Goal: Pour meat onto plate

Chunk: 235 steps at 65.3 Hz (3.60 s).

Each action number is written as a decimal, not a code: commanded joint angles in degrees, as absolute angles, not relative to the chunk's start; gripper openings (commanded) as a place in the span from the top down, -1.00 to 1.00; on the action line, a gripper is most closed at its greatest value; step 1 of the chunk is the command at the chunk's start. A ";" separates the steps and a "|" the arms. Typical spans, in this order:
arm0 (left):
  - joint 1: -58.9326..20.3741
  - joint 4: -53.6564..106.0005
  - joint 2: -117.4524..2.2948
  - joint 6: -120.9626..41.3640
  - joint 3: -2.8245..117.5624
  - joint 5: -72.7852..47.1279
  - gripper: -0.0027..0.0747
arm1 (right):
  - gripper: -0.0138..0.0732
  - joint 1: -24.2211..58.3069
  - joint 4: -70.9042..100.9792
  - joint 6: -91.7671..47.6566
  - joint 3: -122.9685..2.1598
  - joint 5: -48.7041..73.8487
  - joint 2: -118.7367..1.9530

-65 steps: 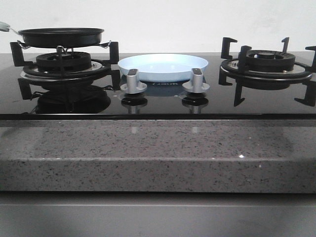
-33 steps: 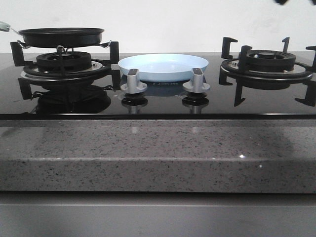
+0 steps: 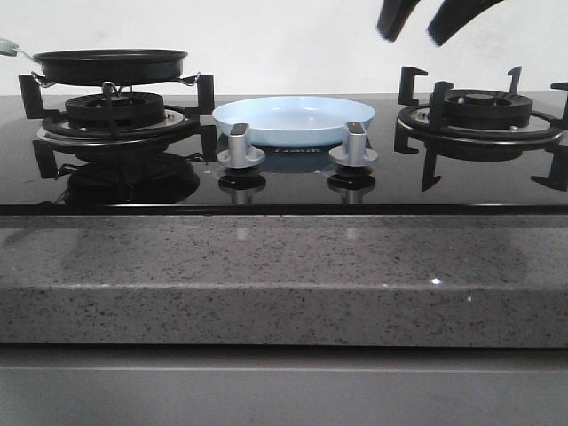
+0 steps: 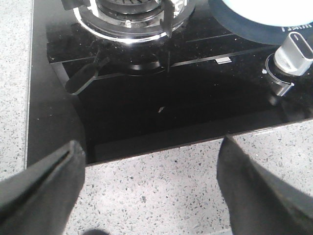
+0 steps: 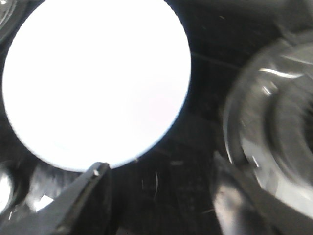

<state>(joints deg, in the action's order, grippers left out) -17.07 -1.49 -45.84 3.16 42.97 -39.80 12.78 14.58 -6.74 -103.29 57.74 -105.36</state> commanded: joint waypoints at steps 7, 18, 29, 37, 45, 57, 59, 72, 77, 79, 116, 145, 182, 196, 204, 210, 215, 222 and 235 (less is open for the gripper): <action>-17.47 -1.40 -45.45 3.29 44.45 -35.79 -0.50 | -0.16 12.82 17.40 -7.68 -114.12 59.00 -110.64; -17.47 -1.40 -45.45 3.29 44.45 -35.79 -0.50 | -0.13 12.82 17.45 -7.68 -119.43 59.51 -116.28; -17.47 -1.40 -45.45 3.29 44.45 -35.79 -0.50 | -0.13 12.82 17.45 -7.68 -121.91 58.88 -119.87; -17.47 -1.40 -45.45 3.29 44.45 -35.79 -0.50 | -0.13 12.82 17.45 -7.68 -121.91 58.13 -120.99; -17.47 -1.40 -45.45 3.29 44.45 -35.79 -0.50 | -0.13 12.82 17.45 -7.68 -121.91 58.07 -121.81; -17.47 -1.40 -45.45 3.29 44.45 -35.79 -0.50 | 0.03 12.82 17.45 -7.68 -121.91 59.00 -122.68; -17.47 -1.40 -45.45 3.29 44.45 -35.79 -0.50 | 0.09 12.82 17.45 -7.68 -121.91 59.26 -122.69; -17.47 -1.40 -45.45 3.29 44.45 -35.79 -0.50 | 0.44 12.82 17.45 -7.68 -121.91 59.43 -122.77; -17.47 -1.40 -45.45 3.29 44.45 -35.79 -0.50 | 0.62 12.82 17.45 -7.68 -121.91 59.34 -122.77; -17.47 -1.40 -45.45 3.29 44.45 -35.79 -0.50 | 0.68 12.82 17.45 -7.68 -121.91 59.31 -122.77; -17.47 -1.40 -45.45 3.29 44.45 -35.79 -0.50 | 0.94 12.79 23.43 -6.42 -120.57 55.90 -114.86; -17.47 -1.40 -45.45 3.29 44.45 -35.79 -0.50 | 0.94 18.17 23.13 -10.76 -88.79 40.71 -92.63; -17.47 -1.40 -45.70 3.29 44.45 -35.70 -0.50 | 0.94 18.24 23.40 -10.76 -75.86 37.71 -88.51; -17.47 -1.40 -45.70 3.29 44.45 -35.70 -0.50 | 0.94 18.24 23.40 -10.76 -75.86 37.82 -89.58; -17.47 -1.40 -45.70 3.29 44.45 -35.80 -0.50 | 0.94 18.24 23.40 -10.76 -75.86 37.87 -89.65; -17.47 -1.40 -45.70 3.29 44.71 -35.54 -0.50 | 0.94 18.24 23.40 -10.76 -75.86 37.87 -89.65; -17.47 -1.40 -45.97 3.29 45.43 -35.54 -0.54 | 0.94 18.24 23.40 -10.76 -75.86 37.87 -89.65; -17.47 -1.40 -47.69 3.29 47.70 -35.93 -0.64 | 0.94 18.24 23.40 -10.76 -75.86 37.87 -89.65; -11.70 0.43 -54.01 3.29 54.30 -37.71 -0.64 | 0.94 18.24 23.40 -10.76 -75.86 37.95 -89.65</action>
